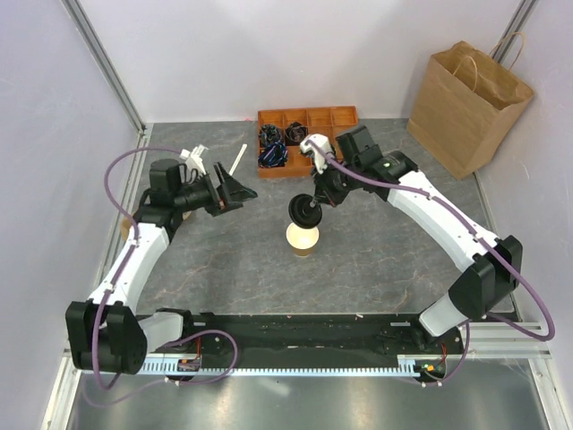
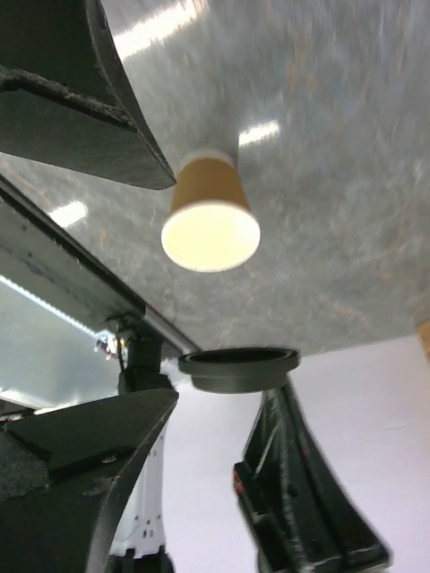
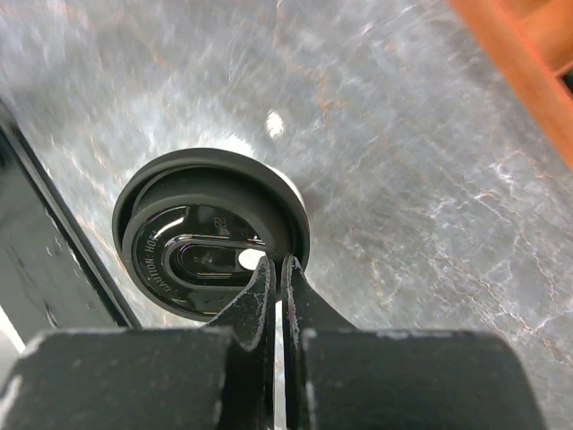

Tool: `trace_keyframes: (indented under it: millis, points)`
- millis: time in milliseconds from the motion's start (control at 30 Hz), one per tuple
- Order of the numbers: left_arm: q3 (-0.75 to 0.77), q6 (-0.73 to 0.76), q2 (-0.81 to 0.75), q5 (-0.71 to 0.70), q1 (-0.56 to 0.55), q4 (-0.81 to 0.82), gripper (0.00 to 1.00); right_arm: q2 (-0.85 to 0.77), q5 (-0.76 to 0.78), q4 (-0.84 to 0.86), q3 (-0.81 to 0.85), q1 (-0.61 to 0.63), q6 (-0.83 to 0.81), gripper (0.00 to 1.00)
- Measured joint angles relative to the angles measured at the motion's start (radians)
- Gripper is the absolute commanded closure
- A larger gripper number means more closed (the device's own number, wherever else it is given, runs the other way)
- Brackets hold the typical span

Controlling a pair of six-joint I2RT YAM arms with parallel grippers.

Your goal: Pack the takeout coffee

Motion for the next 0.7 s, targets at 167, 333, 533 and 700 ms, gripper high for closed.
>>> trace_keyframes:
  millis: [167, 333, 533, 700]
  points:
    - [0.124, 0.155, 0.08, -0.002, 0.113, -0.203, 0.0, 0.078, 0.086, -0.116, 0.071, 0.106, -0.102, 1.0]
    - [0.245, 0.264, 0.174, -0.005, 0.215, -0.356, 0.0, 0.188, 0.151, -0.213, 0.167, 0.155, -0.173, 1.0]
    - [0.343, 0.344, 0.222, -0.008, 0.244, -0.437, 0.0, 0.283, 0.226, -0.29, 0.231, 0.18, -0.21, 1.0]
    - [0.353, 0.354, 0.238, -0.006, 0.243, -0.457, 0.0, 0.296, 0.256, -0.311, 0.237, 0.196, -0.216, 1.0]
